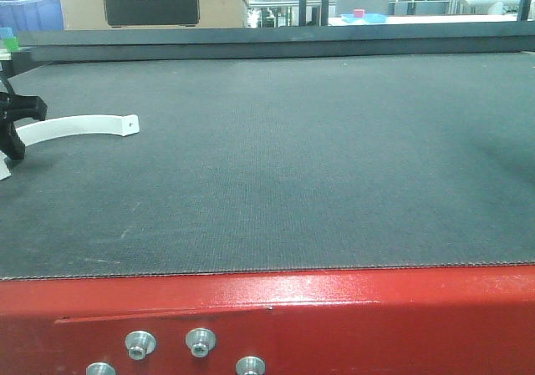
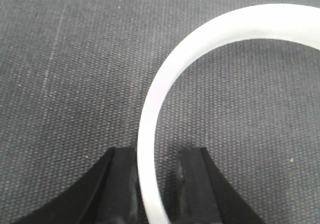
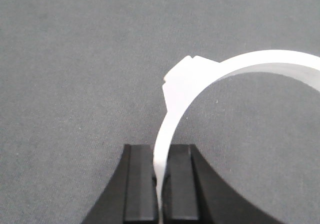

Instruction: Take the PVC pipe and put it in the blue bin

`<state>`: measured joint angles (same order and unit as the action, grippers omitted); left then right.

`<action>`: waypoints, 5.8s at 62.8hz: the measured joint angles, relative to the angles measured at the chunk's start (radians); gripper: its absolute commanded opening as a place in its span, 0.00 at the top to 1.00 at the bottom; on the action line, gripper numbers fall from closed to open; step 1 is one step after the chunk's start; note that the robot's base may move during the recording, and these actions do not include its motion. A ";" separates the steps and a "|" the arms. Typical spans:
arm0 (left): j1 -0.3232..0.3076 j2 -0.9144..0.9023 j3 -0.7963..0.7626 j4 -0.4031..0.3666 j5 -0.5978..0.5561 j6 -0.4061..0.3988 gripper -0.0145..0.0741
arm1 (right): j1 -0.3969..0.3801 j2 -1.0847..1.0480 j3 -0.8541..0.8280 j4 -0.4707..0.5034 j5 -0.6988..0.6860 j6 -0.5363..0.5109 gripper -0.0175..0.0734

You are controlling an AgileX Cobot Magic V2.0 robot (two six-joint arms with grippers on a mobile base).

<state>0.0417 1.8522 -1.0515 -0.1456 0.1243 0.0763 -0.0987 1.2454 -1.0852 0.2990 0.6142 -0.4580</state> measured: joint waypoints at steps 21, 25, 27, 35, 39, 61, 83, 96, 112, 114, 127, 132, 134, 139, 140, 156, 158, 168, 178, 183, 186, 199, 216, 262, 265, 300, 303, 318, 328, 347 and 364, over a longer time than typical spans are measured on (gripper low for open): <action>0.000 0.004 -0.001 -0.003 -0.018 0.000 0.96 | 0.000 0.000 0.000 0.000 0.000 0.000 0.99; 0.000 0.006 -0.001 -0.003 -0.020 0.000 0.96 | 0.000 0.000 0.000 0.000 0.000 -0.002 0.99; 0.000 0.006 -0.001 -0.003 -0.022 0.000 0.96 | 0.000 0.000 0.000 0.000 0.000 -0.002 0.99; 0.000 0.006 -0.001 -0.003 -0.023 0.000 0.96 | 0.000 -0.004 0.000 0.000 0.000 -0.002 0.99; 0.000 0.002 -0.001 -0.003 -0.024 0.000 0.96 | 0.000 -0.013 0.000 0.000 0.000 -0.002 0.99; -0.002 -0.186 0.005 -0.003 -0.017 0.000 0.96 | 0.000 -0.126 0.000 0.035 -0.027 -0.002 0.99; -0.046 -0.467 0.005 0.001 0.004 0.000 0.96 | 0.000 -0.257 0.000 0.049 -0.027 0.023 0.99; -0.060 -0.640 0.070 0.001 0.003 0.000 0.96 | 0.000 -0.336 0.029 0.049 -0.032 0.045 0.99; -0.060 -0.909 0.239 0.001 -0.048 0.000 0.96 | 0.000 -0.463 0.175 0.049 -0.079 0.062 0.99; -0.060 -0.948 0.254 0.001 -0.053 0.002 0.96 | 0.000 -0.478 0.192 0.049 -0.078 0.063 0.99; -0.060 -1.149 0.356 0.001 -0.044 0.002 0.96 | 0.000 -0.603 0.270 0.049 -0.081 0.064 0.99; -0.060 -1.214 0.391 0.001 -0.022 0.002 0.96 | 0.000 -0.655 0.295 0.049 -0.087 0.064 0.99; -0.060 -1.242 0.406 0.001 -0.015 0.002 0.96 | 0.000 -0.674 0.307 0.051 -0.092 0.064 0.99; -0.060 -1.291 0.433 0.001 0.002 0.002 0.96 | 0.000 -0.709 0.333 0.051 -0.095 0.064 0.99; -0.060 -1.298 0.437 0.001 0.009 0.002 0.96 | 0.000 -0.715 0.337 0.051 -0.095 0.064 0.99; -0.060 -1.349 0.468 0.001 0.107 0.002 0.96 | 0.000 -0.823 0.416 0.051 -0.097 0.064 0.99; -0.060 -1.349 0.468 0.001 0.112 0.002 0.96 | 0.000 -0.833 0.421 0.051 -0.102 0.064 0.99; -0.060 -1.350 0.468 0.001 0.118 0.002 0.96 | 0.000 -0.853 0.428 0.054 -0.110 0.066 0.99; -0.060 -1.351 0.468 0.001 0.118 0.002 0.96 | 0.000 -0.853 0.428 0.054 -0.112 0.066 0.99; -0.060 -1.351 0.468 0.001 0.118 0.002 0.96 | 0.000 -0.853 0.428 0.054 -0.112 0.066 0.99; -0.060 -1.351 0.468 0.001 0.118 0.002 0.96 | 0.000 -0.853 0.428 0.054 -0.112 0.066 0.99; -0.060 -1.351 0.468 0.001 0.118 0.002 0.96 | 0.000 -0.853 0.428 0.054 -0.112 0.066 0.99; -0.060 -1.351 0.468 0.001 0.120 0.002 0.96 | 0.000 -0.853 0.428 0.054 -0.112 0.066 0.99; -0.060 -1.351 0.468 0.001 0.120 0.002 0.96 | 0.000 -0.853 0.428 0.054 -0.112 0.066 0.99; -0.060 -1.351 0.468 0.001 0.120 0.002 0.96 | 0.000 -0.853 0.428 0.054 -0.112 0.066 0.99; -0.060 -1.351 0.468 0.001 0.120 0.002 0.96 | 0.000 -0.853 0.430 0.054 -0.112 0.066 0.99; -0.060 -1.351 0.468 0.001 0.120 0.002 0.96 | 0.000 -0.853 0.430 0.054 -0.112 0.066 0.99; -0.060 -1.351 0.468 0.001 0.120 0.002 0.96 | 0.000 -0.853 0.430 0.054 -0.112 0.066 0.99; -0.060 -1.351 0.468 0.001 0.120 0.002 0.96 | 0.000 -0.853 0.430 0.054 -0.112 0.066 0.99; -0.060 -1.351 0.468 0.001 0.120 0.002 0.96 | 0.000 -0.853 0.430 0.054 -0.112 0.066 0.99; -0.060 -1.351 0.469 0.001 0.122 0.002 0.96 | 0.000 -0.853 0.430 0.054 -0.112 0.066 0.99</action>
<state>-0.0178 0.5009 -0.5829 -0.1448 0.2466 0.0780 -0.0987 0.3921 -0.6551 0.3525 0.5020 -0.3923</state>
